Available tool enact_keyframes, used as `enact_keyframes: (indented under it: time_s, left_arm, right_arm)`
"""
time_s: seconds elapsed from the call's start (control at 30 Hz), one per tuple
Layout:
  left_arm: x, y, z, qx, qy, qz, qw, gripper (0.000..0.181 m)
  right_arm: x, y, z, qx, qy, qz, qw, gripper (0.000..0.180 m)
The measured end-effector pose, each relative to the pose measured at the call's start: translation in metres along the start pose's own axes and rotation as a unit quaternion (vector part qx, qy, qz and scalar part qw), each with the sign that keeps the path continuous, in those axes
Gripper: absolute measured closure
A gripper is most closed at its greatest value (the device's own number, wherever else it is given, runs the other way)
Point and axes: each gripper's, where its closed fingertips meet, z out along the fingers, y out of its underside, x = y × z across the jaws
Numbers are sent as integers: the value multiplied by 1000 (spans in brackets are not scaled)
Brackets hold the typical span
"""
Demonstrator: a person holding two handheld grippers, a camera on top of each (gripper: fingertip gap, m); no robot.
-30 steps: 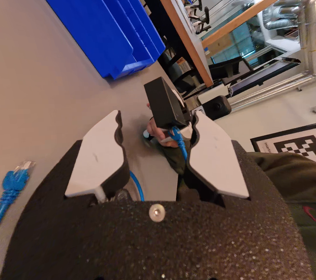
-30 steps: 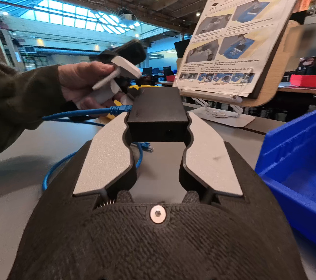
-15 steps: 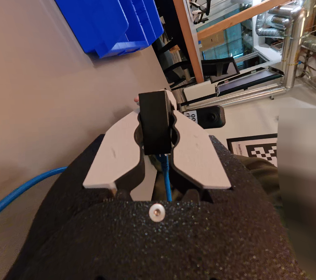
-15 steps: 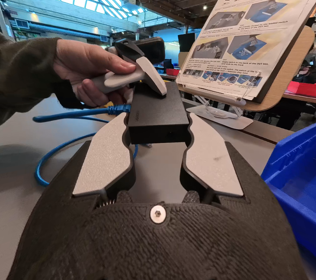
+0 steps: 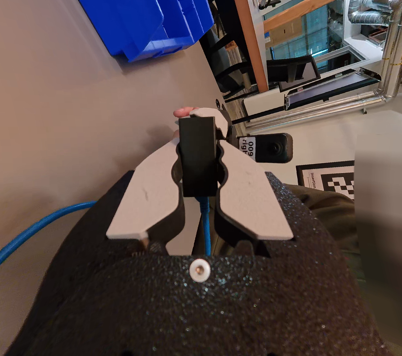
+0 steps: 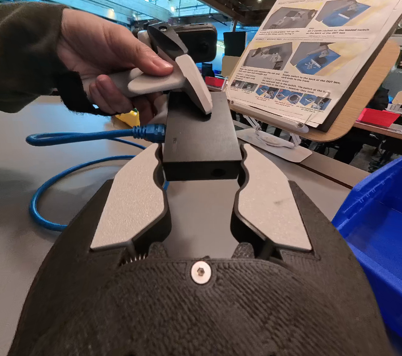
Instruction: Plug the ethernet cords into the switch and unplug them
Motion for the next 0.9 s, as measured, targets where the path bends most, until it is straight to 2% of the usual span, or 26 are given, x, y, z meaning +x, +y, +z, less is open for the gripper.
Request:
enact_keyframes:
  time_s: [0.33,0.9]
  left_arm:
    - [-3,2,-1,-21,-10,18,1000,153]
    - [0,0,4,-43,-10,23,999,154]
  right_arm:
    - [-1,6,1,-26,-3,-2,1000,115]
    - [3,3,-1,-12,0,23,1000,115]
